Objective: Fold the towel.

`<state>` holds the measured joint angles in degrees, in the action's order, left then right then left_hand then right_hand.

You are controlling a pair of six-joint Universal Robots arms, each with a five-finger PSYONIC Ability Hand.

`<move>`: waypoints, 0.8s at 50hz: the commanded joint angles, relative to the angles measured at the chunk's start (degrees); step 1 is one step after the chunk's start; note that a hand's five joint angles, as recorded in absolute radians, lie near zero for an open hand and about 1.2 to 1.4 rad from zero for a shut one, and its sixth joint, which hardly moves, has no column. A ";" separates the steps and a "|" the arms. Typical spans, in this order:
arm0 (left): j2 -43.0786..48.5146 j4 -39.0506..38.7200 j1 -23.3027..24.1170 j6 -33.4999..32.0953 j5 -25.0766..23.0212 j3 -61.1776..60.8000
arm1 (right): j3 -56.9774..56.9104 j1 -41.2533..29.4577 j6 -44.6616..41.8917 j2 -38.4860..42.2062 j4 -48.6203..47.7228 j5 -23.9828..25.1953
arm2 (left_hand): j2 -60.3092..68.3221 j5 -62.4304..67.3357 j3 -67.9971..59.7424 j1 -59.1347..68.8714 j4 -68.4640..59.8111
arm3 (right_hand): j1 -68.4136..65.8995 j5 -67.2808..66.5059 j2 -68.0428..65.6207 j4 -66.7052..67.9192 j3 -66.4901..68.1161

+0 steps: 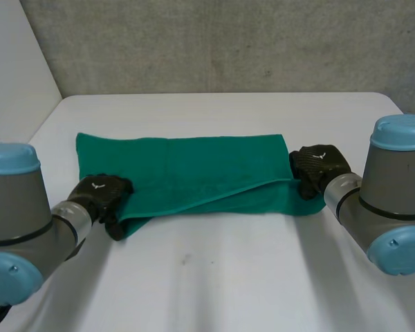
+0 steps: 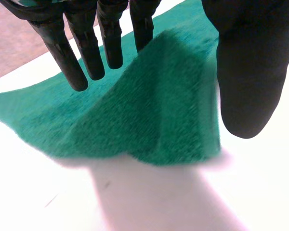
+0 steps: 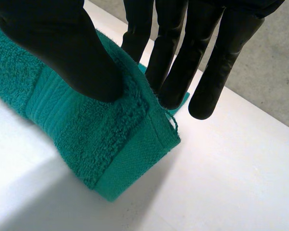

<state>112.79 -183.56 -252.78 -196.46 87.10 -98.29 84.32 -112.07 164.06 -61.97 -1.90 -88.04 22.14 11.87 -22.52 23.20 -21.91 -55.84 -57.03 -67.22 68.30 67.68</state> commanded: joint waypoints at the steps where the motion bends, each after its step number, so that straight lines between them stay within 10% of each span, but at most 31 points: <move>1: 1.73 -6.79 -0.43 0.37 9.83 -1.21 | 0.58 0.01 -0.23 0.00 -0.38 -0.03 | 2.03 2.30 -1.65 0.98 -2.26 | -24.16 -12.97 -12.78 11.70 12.32; 40: -6.09 1.37 -1.05 29.64 7.21 -5.77 | 2.87 0.01 -0.23 -0.35 -1.61 -0.03 | 18.86 19.13 -18.47 17.80 -19.09 | -24.16 -12.97 -12.78 11.70 12.32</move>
<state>105.80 -181.91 -253.82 -168.79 94.28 -104.44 87.20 -112.06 163.83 -62.31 -3.53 -88.08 36.22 26.06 -36.17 36.49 -36.00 -55.84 -57.08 -67.22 68.30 67.68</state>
